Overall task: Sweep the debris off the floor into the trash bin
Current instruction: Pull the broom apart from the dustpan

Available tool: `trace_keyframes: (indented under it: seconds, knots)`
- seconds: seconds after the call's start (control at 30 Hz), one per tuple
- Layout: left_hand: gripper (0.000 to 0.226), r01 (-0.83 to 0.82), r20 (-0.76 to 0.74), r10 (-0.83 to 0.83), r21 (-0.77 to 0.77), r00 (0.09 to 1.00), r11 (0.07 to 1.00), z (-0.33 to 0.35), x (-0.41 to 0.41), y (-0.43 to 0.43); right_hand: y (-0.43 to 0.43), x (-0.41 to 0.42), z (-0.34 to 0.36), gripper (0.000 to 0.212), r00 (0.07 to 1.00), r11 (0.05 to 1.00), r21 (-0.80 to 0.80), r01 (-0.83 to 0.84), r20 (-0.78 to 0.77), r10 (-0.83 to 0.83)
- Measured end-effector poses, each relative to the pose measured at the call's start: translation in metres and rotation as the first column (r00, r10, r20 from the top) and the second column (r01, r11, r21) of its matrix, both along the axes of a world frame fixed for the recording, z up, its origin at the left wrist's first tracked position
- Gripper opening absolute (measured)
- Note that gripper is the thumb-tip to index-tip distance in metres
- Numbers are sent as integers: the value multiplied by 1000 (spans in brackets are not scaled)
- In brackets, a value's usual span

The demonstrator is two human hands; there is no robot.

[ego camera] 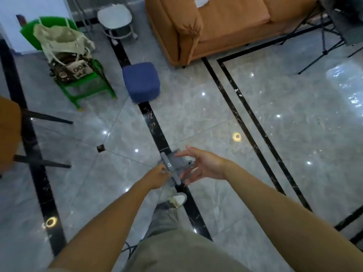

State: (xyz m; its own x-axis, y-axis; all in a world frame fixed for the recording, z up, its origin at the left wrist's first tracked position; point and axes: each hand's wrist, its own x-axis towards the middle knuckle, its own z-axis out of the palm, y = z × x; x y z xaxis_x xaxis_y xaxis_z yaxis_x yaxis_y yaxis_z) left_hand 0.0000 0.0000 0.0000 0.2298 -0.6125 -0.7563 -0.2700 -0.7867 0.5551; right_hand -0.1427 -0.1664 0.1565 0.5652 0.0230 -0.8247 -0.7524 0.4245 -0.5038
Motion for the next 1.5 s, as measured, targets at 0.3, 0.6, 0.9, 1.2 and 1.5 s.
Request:
trace_keyframes:
  seconds: [0.3,0.6,0.9,1.2,1.5]
  knots:
    - [12,36,-111,-39,-33,993,999,-15,-5,-18,-31,-3,-9,21,994,993,-96,74,-73,-81]
    - [18,219,-94,-237,-168,967,961,24,6,-102,-87,-70,7,14,903,902,40,429,-41,-428]
    - [19,52,108,-34,-162,994,985,61,70,-144,-170,-141,27,11,783,789,144,598,106,-613]
    - [34,-587,27,610,-244,792,772,93,102,-255,-279,-102,-22,42,947,900,-353,257,-93,-307]
    - [22,-680,147,667,71,730,729,82,145,-368,-423,-56,-97,21,931,893,-449,21,-317,-182]
